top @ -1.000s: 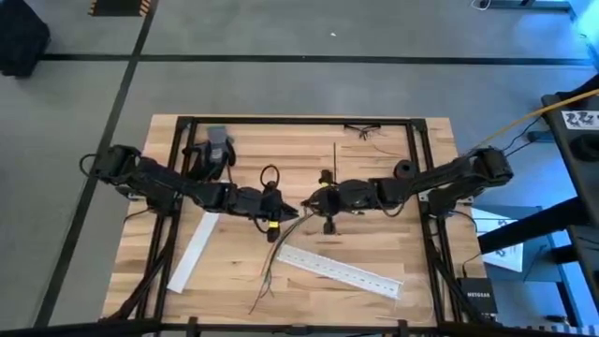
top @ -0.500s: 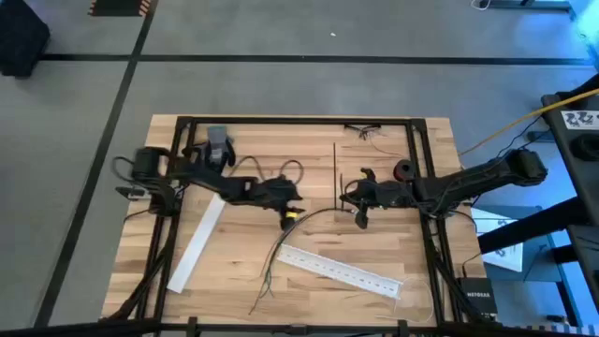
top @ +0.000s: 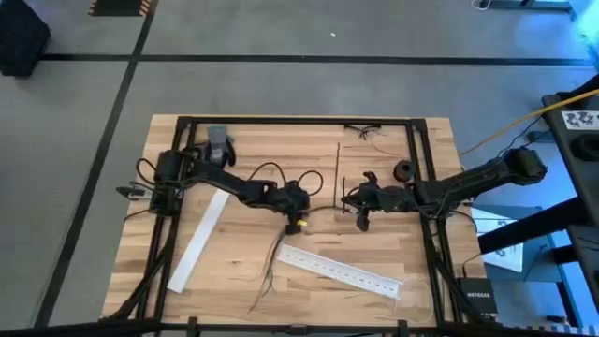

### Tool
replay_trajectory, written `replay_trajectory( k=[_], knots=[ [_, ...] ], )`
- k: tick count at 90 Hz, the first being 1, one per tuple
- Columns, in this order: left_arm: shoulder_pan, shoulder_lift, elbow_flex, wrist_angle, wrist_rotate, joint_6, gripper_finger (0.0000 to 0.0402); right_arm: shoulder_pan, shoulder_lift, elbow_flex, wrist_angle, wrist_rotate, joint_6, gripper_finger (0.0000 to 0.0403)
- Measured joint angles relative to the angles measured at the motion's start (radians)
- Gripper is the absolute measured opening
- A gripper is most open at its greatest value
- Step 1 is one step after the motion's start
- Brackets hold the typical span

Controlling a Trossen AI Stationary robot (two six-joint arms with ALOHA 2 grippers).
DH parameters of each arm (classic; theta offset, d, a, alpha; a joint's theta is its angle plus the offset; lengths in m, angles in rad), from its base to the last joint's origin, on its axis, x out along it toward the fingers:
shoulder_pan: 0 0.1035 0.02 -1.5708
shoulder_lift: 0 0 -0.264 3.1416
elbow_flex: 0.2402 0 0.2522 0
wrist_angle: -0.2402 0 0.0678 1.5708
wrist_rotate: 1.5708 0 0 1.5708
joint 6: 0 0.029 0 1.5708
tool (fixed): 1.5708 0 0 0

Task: Ziptie cables
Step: Wrap the cables together using the top zip tie

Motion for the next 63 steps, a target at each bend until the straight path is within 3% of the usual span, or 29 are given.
replay_trajectory(
  k=[5, 28, 44, 63],
  knots=[
    [-0.011, -0.002, 0.000, -0.048, -0.009, -0.001, 0.0014, 0.000, 0.000, 0.000, -0.007, -0.003, 0.007, 0.0000],
    [-0.097, -0.060, 0.000, -0.278, -0.098, -0.075, 0.0006, 0.000, 0.008, 0.000, -0.145, -0.028, 0.100, 0.0000],
    [-0.119, -0.113, -0.013, -0.297, -0.140, -0.104, 0.0027, 0.044, 0.058, 0.000, -0.151, -0.092, 0.156, 0.0000],
    [-0.089, -0.138, -0.018, -0.193, -0.096, -0.054, 0.0083, 0.157, 0.161, -0.001, -0.088, 0.020, 0.222, 0.0000]
  ],
)
